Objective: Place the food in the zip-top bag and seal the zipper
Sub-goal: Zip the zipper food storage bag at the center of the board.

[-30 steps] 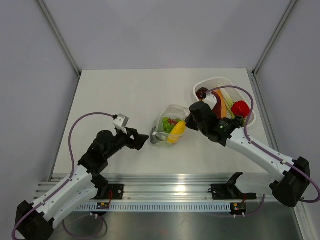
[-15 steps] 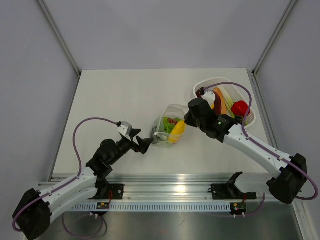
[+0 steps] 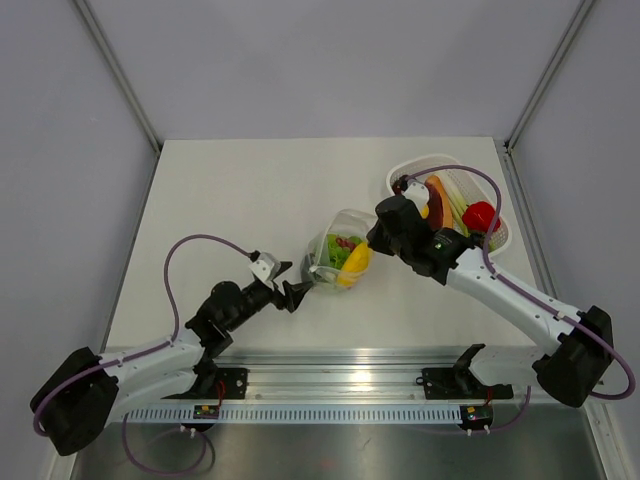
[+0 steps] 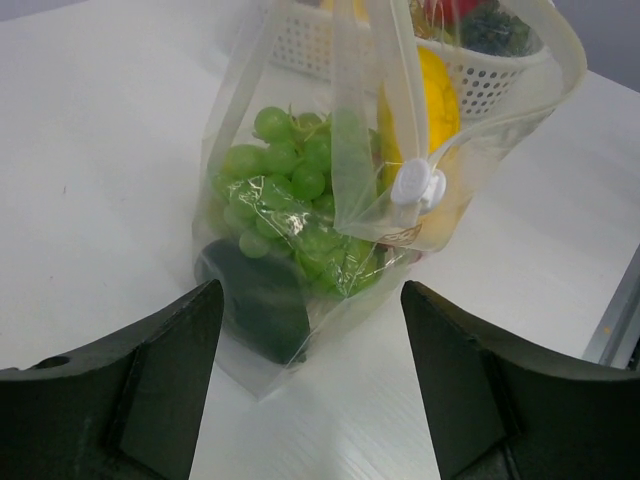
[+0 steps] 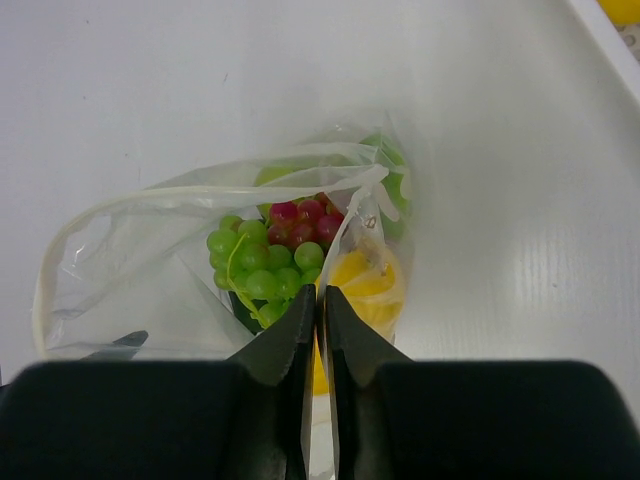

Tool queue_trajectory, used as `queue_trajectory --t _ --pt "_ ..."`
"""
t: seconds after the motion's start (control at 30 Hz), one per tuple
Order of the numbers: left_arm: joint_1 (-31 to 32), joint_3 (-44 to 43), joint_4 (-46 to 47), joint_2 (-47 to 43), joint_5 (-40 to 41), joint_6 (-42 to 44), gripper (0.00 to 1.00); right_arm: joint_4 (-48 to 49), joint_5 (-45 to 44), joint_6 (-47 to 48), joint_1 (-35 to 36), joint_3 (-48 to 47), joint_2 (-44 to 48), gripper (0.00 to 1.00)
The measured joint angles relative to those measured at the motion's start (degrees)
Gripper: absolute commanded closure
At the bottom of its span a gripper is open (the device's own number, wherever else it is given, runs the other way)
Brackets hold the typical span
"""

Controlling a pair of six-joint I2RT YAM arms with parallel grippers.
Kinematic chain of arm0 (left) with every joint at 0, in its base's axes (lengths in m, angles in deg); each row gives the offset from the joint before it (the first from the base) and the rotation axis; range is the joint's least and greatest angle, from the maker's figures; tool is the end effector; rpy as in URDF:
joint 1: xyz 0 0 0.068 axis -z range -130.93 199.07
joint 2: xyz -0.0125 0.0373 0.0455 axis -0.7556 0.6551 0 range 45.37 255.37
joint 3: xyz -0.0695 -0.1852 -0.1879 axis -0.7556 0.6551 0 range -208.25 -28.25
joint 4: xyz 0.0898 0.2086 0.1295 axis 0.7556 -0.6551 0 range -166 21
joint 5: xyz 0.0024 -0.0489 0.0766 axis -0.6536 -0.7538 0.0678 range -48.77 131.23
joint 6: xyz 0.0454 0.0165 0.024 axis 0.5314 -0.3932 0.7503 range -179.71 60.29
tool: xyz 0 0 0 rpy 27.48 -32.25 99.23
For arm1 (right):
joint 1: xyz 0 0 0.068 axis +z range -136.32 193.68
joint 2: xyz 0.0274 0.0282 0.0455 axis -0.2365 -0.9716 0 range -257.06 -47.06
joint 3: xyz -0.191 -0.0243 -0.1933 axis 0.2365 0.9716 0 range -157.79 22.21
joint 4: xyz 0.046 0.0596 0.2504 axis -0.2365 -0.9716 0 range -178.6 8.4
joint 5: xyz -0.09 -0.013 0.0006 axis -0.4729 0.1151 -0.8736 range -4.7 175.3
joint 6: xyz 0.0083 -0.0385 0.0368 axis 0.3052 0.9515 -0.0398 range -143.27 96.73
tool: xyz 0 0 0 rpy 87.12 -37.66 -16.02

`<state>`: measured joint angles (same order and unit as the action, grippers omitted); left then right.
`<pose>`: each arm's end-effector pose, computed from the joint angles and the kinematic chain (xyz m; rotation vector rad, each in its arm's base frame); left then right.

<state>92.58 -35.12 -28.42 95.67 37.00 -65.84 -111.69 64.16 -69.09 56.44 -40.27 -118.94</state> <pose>0.1287 -0.1258 0.1864 0.5902 1.5622 -0.7224 0.2085 0.1753 0.3155 0.2563 2.2263 0.4372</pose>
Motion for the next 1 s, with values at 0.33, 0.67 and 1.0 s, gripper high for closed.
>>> queue_trajectory --t 0.33,0.67,1.0 --pt "0.61 -0.92 3.28 4.22 -2.12 2.29 0.31 -0.04 0.87 0.02 -0.02 -0.17 -0.44 0.85" --pt "1.84 -3.67 6.1 6.6 -5.05 4.72 0.47 -0.09 1.22 0.0 -0.04 -0.35 -1.42 0.85" --pt "1.99 -4.04 5.42 7.45 -6.27 6.62 0.71 -0.15 1.31 -0.02 -0.04 -0.37 -1.44 0.85"
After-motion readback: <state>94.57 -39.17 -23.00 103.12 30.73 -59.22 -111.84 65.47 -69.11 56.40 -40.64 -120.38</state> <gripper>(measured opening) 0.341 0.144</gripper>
